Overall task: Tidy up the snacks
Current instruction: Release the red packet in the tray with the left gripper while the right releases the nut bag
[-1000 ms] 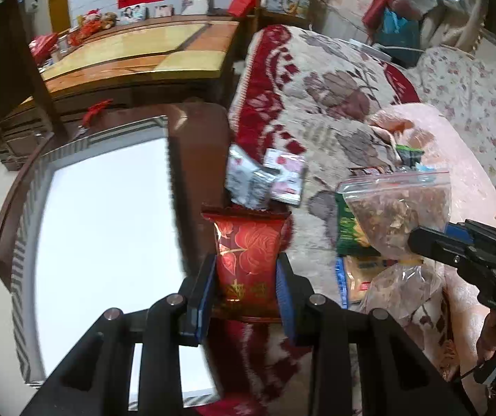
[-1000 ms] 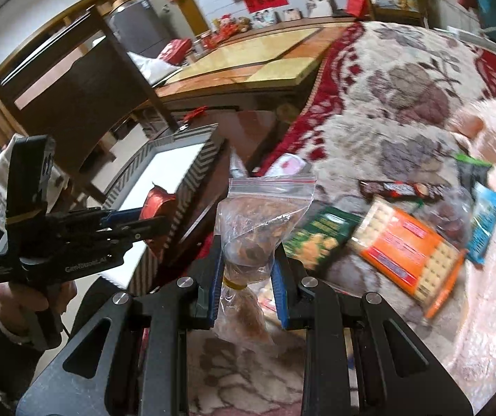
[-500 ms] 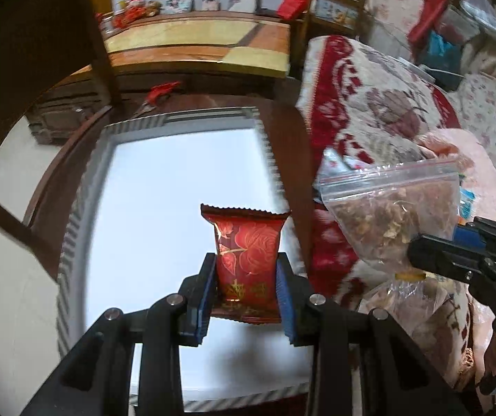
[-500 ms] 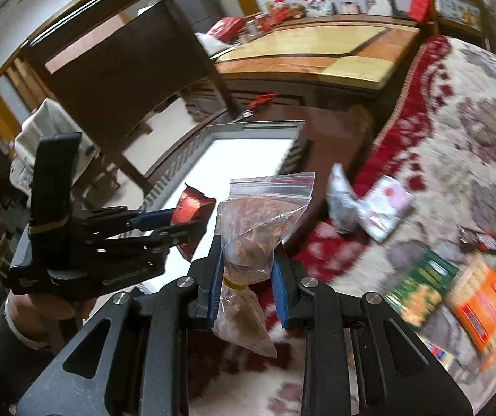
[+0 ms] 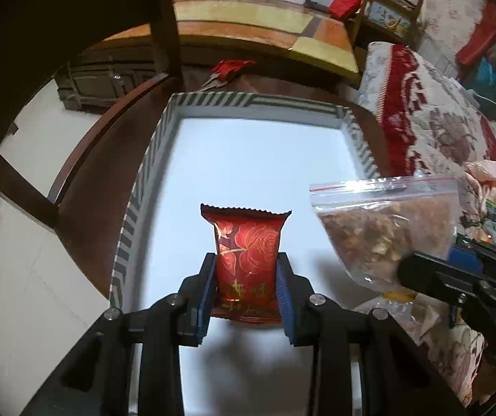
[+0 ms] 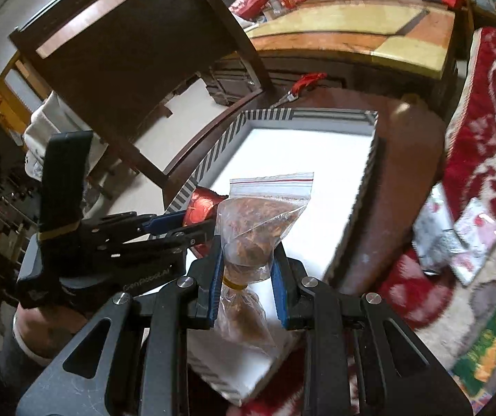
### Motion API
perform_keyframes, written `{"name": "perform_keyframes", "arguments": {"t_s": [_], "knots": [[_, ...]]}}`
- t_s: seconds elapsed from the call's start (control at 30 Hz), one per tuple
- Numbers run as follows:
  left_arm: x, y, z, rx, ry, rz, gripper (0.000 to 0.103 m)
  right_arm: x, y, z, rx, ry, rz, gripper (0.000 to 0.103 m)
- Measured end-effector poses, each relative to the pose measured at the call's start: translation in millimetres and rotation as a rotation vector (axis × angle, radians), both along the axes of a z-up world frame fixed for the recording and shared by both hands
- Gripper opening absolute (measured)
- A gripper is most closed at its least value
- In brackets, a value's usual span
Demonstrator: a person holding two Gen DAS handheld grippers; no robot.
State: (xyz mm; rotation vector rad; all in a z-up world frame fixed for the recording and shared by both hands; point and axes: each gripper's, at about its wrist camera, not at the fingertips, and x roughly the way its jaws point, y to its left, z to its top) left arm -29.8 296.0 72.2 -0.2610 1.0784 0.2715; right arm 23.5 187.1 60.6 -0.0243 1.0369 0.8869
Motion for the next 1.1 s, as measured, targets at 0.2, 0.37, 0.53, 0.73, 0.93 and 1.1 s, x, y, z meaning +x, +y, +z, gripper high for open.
{"name": "perform_keyframes", "arguments": {"t_s": [0.2,0.37,0.53,0.73,0.93,1.1], "knots": [[8.2,11.0,-16.3,-0.006,0.040,0.020,0.035,23.7,13.7,-26.1,-0.008,0.062,-0.052,0.024],[10.4,13.6,-25.0,-0.008,0.047,0.027,0.037,32.0,4.6,-41.9,-0.021,0.090,-0.108,0.024],[11.7,16.4,-24.2,-0.030,0.024,0.023,0.066,26.7,-6.9,-39.8,-0.002,0.109,-0.116,0.024],[9.0,14.7,-16.9,-0.017,-0.012,0.023,0.073,12.5,-22.2,-37.1,-0.011,0.111,-0.124,0.025],[1.0,10.5,-2.7,-0.007,-0.041,0.056,0.083,8.5,-46.4,-21.7,0.048,0.113,-0.137,0.031],[-6.1,-9.5,14.0,-0.026,-0.089,0.038,0.090,4.9,-96.6,2.3,0.044,0.007,-0.220,0.054]]}}
